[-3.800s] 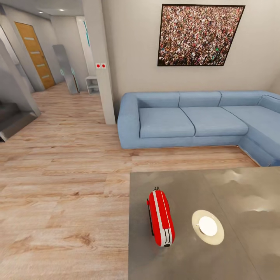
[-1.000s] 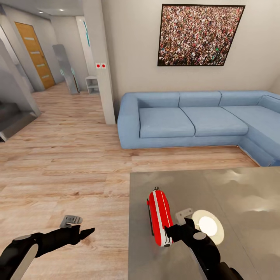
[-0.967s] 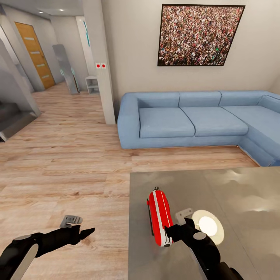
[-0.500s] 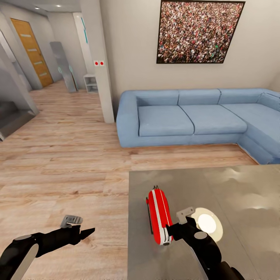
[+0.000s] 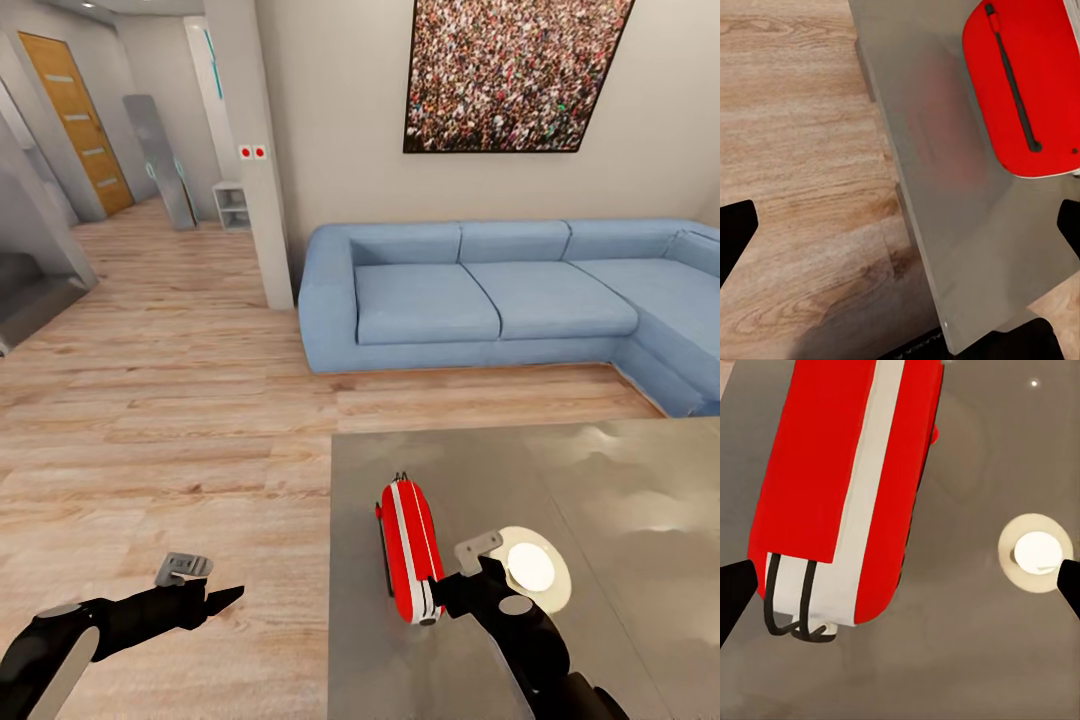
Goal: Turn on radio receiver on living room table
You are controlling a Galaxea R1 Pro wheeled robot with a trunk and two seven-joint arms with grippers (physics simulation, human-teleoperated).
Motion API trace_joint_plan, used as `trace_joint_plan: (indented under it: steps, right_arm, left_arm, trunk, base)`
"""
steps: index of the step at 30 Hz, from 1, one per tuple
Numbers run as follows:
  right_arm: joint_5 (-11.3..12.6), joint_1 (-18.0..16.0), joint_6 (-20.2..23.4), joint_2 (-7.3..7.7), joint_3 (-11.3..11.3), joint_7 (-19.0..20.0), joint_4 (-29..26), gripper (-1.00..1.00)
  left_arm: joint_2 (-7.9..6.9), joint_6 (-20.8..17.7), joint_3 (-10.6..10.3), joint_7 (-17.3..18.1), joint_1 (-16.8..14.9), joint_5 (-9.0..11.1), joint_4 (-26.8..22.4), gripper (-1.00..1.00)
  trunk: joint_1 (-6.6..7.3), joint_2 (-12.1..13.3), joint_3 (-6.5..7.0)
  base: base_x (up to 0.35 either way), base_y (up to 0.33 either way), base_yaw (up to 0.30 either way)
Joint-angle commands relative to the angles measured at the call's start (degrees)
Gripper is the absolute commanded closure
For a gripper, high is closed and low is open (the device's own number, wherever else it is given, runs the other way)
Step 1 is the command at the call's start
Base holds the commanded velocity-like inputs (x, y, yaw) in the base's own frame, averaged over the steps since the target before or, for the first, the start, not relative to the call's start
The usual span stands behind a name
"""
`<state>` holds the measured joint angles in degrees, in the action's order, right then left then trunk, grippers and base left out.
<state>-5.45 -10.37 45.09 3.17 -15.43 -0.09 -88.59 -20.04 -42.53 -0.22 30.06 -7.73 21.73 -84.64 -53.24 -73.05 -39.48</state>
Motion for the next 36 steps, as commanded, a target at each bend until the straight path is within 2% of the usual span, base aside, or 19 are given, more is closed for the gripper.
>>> trace_joint_plan:
  steps: [1, 36]
  right_arm:
    - [0.00, 0.00, 0.00, 0.02, -0.01, 0.00, 0.00, -1.00]
    - [0.00, 0.00, 1.93, 0.08, -0.04, 0.35, 0.03, -1.00]
  left_arm:
    - [0.00, -0.01, -0.01, 0.00, 0.00, 0.00, 0.00, -1.00]
    - [0.35, 0.08, 0.00, -0.43, 0.00, -0.10, 0.09, -1.00]
  trunk:
    - [0.00, 0.00, -0.03]
    - [0.00, 0.00, -0.11]
  base:
    - [0.000, 0.000, 0.000]
    - [0.000, 0.000, 0.000]
